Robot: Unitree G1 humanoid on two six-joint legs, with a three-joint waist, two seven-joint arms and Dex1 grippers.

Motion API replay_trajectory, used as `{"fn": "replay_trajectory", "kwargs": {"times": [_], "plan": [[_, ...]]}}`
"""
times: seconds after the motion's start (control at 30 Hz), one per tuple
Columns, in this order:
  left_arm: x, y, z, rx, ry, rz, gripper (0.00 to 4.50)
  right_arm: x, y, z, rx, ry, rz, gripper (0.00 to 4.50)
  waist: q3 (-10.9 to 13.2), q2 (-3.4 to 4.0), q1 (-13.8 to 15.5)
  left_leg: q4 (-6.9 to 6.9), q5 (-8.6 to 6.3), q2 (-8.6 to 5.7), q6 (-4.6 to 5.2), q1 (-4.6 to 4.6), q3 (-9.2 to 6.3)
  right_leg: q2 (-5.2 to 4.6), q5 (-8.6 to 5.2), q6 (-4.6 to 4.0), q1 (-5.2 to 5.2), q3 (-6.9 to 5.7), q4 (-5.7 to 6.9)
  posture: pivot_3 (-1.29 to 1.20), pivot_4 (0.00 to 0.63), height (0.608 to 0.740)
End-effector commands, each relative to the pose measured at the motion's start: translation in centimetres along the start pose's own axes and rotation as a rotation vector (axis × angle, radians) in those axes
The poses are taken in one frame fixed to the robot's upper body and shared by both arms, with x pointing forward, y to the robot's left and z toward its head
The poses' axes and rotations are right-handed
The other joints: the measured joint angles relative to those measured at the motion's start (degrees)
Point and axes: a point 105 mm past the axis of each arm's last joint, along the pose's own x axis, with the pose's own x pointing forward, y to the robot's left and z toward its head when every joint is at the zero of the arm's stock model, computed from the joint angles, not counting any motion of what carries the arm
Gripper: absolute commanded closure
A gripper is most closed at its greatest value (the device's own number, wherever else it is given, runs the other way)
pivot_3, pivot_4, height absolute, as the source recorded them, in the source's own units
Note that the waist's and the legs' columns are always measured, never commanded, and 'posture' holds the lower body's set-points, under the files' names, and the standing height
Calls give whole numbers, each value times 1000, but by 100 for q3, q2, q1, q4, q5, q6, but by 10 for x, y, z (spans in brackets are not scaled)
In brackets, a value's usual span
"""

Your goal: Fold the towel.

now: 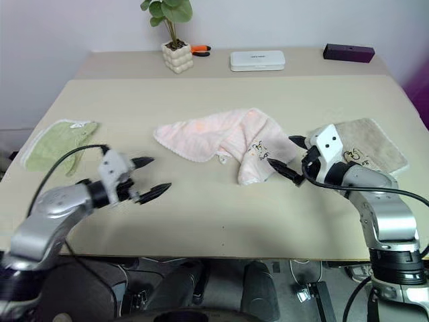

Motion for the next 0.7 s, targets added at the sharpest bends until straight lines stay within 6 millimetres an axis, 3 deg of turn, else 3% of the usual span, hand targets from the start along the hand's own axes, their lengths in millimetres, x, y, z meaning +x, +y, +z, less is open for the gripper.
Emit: {"fn": "replay_trajectory", "kwargs": {"times": [0.03,0.2,0.43,0.53,0.7], "plan": [[26,1,-5,75,27,5,37,7,6,13,-45,-51,-6,0,1,-1,-19,-2,0,0,0,0,4,0,2,4,-4,5,-1,0,150,740],[72,-1,-18,85,73,3,37,12,6,17,-57,-81,-23,0,1,-6,-36,-1,0,-2,0,-2,7,0,6,11,-8,9,-1,0,150,740],[93,3,-23,46,93,32,37,7,6,13,-62,-80,-45,0,-1,-7,57,9,1,-4,1,3,5,0,12,20,3,9,1,0,150,740],[97,4,-23,28,86,43,854,6,7,14,-65,-82,-51,0,-2,-7,70,13,1,-5,2,6,4,-1,14,24,11,9,0,0,150,740],[96,7,-23,9,69,69,3294,4,7,13,-71,-75,-54,0,-2,-8,39,13,1,-4,2,8,5,0,15,24,10,9,2,0,150,740]]}}
